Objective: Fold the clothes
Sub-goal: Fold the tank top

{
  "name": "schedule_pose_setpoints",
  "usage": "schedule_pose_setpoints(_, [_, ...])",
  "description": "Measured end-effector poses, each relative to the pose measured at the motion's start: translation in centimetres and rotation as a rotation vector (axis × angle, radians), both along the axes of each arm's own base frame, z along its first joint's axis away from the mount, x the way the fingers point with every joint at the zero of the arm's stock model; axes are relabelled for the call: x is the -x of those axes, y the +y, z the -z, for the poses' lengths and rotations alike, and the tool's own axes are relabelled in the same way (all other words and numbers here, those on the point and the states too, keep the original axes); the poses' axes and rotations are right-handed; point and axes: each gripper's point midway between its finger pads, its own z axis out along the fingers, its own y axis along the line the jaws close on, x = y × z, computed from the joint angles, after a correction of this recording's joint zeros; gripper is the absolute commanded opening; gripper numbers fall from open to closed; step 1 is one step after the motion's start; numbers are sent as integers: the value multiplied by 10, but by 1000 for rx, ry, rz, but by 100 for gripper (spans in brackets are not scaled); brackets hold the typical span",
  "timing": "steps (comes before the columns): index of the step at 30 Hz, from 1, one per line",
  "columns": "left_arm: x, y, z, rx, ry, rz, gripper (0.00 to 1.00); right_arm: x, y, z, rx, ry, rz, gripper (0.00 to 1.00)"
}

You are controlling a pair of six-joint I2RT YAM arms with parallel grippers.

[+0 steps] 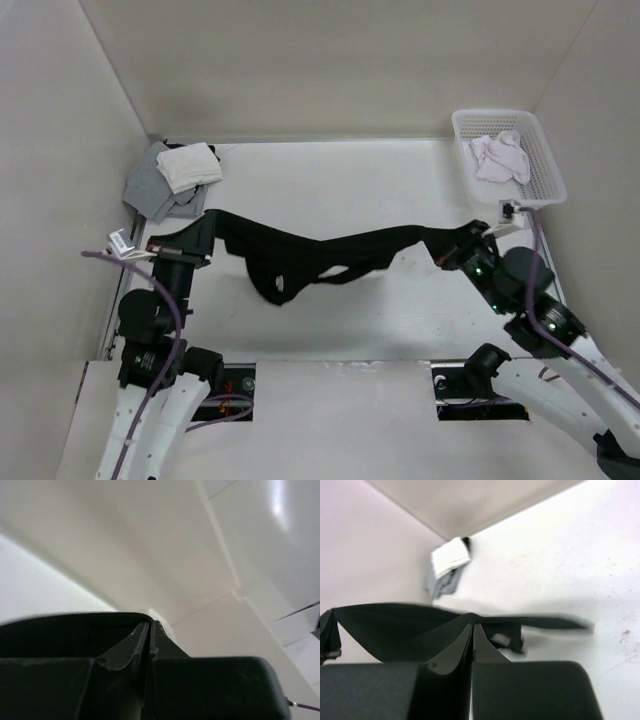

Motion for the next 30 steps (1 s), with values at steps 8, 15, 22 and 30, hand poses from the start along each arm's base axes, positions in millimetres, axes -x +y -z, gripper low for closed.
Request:
schedule_pose_setpoints(8, [-1, 0, 9, -71, 104, -15, 0, 27, -7, -26, 74, -7, -2, 2])
schedule_pose_setpoints(15, [-103, -10, 144, -192, 521, -49, 0, -88, -8, 94, 250, 293, 89, 2])
schedule_pose_setpoints(22, [-196, -14, 232, -203, 753, -54, 0, -176, -12, 188, 249, 551, 65, 1])
schedule_pose_setpoints(30, [-205, -20, 206, -136, 615, -19, 1, -181, -14, 145, 177, 390, 57, 1])
